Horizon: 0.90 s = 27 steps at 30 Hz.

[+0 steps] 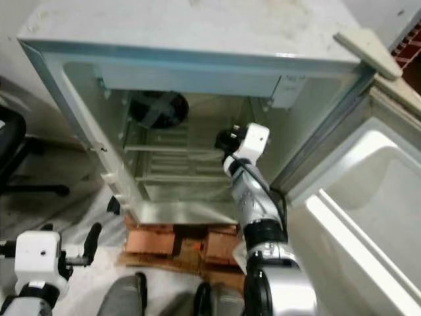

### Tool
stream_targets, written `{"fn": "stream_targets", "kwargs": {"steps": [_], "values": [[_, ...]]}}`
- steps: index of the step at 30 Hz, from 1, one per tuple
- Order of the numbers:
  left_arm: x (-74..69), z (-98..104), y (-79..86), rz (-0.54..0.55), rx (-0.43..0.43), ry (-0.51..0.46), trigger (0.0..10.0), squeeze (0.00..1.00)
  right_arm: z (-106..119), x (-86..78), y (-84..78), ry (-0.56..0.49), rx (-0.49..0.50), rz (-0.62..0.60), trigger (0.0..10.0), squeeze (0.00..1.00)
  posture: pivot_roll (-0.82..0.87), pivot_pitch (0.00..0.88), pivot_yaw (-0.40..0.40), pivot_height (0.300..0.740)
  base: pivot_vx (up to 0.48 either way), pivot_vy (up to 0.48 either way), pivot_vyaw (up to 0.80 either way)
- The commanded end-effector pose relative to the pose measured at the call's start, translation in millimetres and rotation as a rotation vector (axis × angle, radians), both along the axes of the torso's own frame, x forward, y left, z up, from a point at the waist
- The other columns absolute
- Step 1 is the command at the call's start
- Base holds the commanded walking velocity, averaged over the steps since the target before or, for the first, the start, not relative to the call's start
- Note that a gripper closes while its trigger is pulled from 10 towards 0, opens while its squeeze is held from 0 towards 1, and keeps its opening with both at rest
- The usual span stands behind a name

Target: Restocking fridge

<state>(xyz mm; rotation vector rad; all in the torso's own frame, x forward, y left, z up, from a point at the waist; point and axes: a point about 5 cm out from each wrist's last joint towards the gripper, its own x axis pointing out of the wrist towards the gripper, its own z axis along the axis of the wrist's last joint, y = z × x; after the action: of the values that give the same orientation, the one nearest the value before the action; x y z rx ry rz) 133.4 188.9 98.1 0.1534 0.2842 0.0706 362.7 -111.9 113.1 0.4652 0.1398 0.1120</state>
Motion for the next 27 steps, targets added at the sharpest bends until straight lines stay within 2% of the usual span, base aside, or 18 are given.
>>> {"fn": "stream_targets", "kwargs": {"steps": [1,2,8,13,14,15,16,17,20,22,23,24,27], "values": [[-4.6,1,-0.9,0.013,0.01,0.018,10.0,0.0,-11,-0.1,-7.3,0.049,0.005,-0.048,10.0,0.0,0.35,0.268,-0.131,0.74,0.0,0.0,0.0],[-5.5,3,-0.8,0.02,0.008,0.02,10.0,0.0,-3,6.6,-6.4,0.034,0.04,-0.067,10.0,0.0,0.35,0.275,-0.136,0.74,0.0,0.0,0.0],[-12.6,5,-2.0,0.03,0.007,0.032,10.0,0.0,16,21.3,1.3,0.004,0.087,-0.095,10.0,0.0,0.37,0.293,-0.149,0.74,0.0,0.0,0.0],[-15.6,8,-2.6,0.049,0.009,0.043,10.0,0.0,20,27.1,9.2,0.044,0.111,-0.117,10.0,0.0,0.39,0.31,-0.16,0.74,0.0,0.0,0.0],[-16.3,8,-3.0,0.053,0.008,0.045,10.0,0.0,20,27.7,13.1,0.064,0.144,-0.122,10.0,0.0,0.39,0.312,-0.162,0.74,0.0,0.0,0.0],[-16.6,8,-3.3,0.055,0.008,0.047,10.0,0.0,20,28.0,15.3,0.069,0.147,-0.118,10.0,0.24,0.39,0.313,-0.164,0.74,0.0,0.0,0.0],[-16.8,9,-3.5,0.057,0.009,0.048,10.0,0.0,20,28.1,16.7,0.072,0.148,-0.115,10.0,0.24,0.39,0.313,-0.164,0.74,0.0,0.0,0.0],[-16.8,8,-4.0,0.058,0.009,0.05,10.0,0.0,21,28.5,19.3,0.073,0.165,-0.106,10.0,1.0,0.39,0.313,-0.165,0.74,0.0,0.0,0.0],[-15.4,8,-4.7,0.061,0.009,0.052,10.0,0.0,33,32.1,31.7,0.033,0.18,-0.048,10.0,1.0,0.39,0.311,-0.17,0.74,0.0,0.0,0.0],[-15.0,8,-4.8,0.064,0.009,0.053,10.0,0.0,36,32.9,32.7,0.023,0.168,-0.038,10.0,1.0,0.39,0.31,-0.17,0.74,0.0,0.0,0.0],[-13.6,8,-4.8,0.071,0.011,0.055,10.0,0.0,44,35.8,32.6,-0.016,0.128,-0.018,10.0,1.0,0.39,0.307,-0.176,0.74,0.0,0.0,0.0],[-13.6,8,-4.8,0.071,0.011,0.055,10.0,0.0,44,35.8,32.6,-0.016,0.128,-0.018,10.0,1.0,0.39,0.307,-0.176,0.74,0.0,0.0,0.0],[-11.0,7,-3.7,0.081,0.016,0.052,10.0,0.0,61,41.7,27.8,-0.094,0.014,0.005,10.0,1.0,0.39,0.298,-0.18,0.74,0.0,0.0,0.0]]}}
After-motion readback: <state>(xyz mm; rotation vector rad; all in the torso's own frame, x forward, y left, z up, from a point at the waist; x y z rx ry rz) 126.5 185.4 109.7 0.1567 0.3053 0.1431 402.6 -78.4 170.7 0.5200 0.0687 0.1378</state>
